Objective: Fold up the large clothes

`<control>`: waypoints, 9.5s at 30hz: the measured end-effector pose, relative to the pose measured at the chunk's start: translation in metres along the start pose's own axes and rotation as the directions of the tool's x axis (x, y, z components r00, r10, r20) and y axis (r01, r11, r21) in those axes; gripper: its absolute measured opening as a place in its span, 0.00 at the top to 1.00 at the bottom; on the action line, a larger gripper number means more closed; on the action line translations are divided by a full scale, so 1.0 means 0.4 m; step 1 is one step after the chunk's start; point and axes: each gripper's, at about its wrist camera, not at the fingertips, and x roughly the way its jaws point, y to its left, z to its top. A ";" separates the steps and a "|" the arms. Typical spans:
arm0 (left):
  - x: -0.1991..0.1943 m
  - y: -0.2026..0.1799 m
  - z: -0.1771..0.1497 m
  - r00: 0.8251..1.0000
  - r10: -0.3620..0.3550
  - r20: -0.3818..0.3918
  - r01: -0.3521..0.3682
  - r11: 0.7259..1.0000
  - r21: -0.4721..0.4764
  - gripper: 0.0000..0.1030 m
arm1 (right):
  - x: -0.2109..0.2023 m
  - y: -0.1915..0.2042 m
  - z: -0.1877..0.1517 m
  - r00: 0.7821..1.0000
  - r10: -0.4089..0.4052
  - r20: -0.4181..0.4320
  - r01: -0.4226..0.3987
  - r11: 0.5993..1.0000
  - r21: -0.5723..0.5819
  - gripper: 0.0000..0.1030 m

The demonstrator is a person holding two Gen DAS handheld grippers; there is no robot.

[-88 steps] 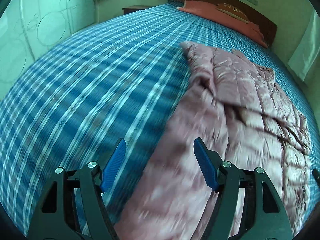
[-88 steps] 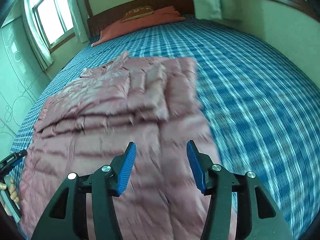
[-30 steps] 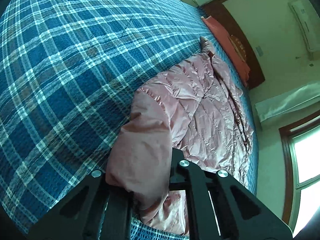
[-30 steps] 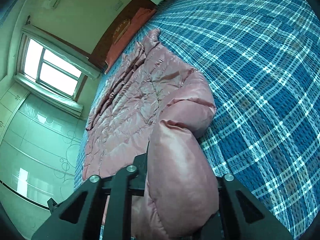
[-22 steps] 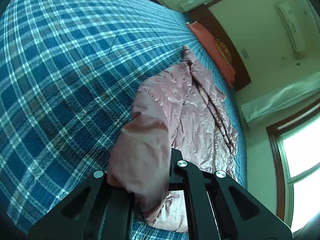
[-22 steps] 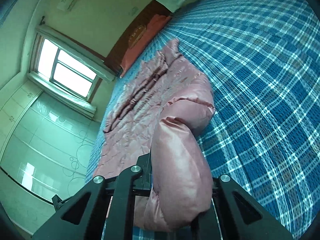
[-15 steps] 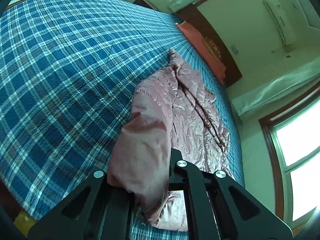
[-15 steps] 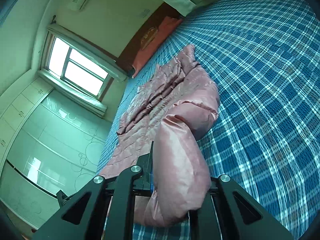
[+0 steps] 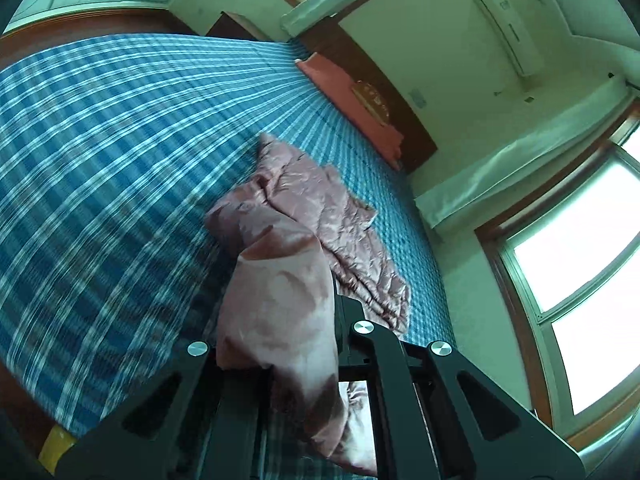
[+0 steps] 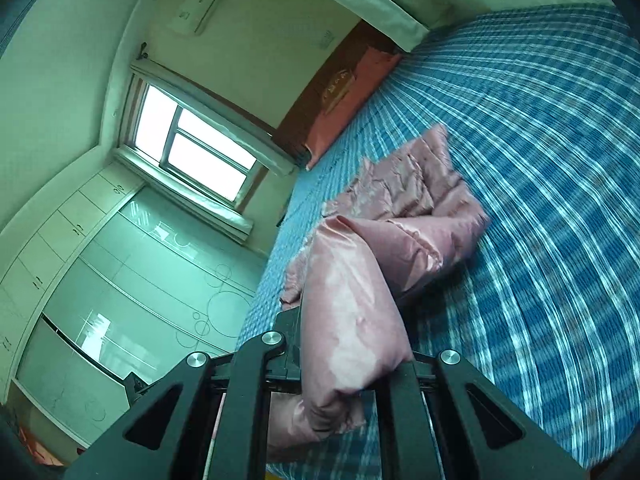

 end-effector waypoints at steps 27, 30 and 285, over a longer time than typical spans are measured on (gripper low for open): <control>0.871 -0.004 0.452 0.938 0.346 -0.014 -0.343 0.934 0.098 0.96 | 0.791 -0.233 0.499 0.965 -0.254 -0.070 0.258 0.965 0.055 0.91; 0.929 -0.006 0.455 0.926 0.376 -0.027 -0.368 0.918 0.144 0.96 | 0.839 -0.263 0.509 0.954 -0.287 -0.090 0.292 0.955 0.050 0.90; 0.752 -0.100 -0.066 0.705 0.690 0.167 -0.632 0.503 0.590 0.36 | 0.782 0.025 -0.064 0.707 -0.707 -0.029 0.527 0.554 -0.645 0.54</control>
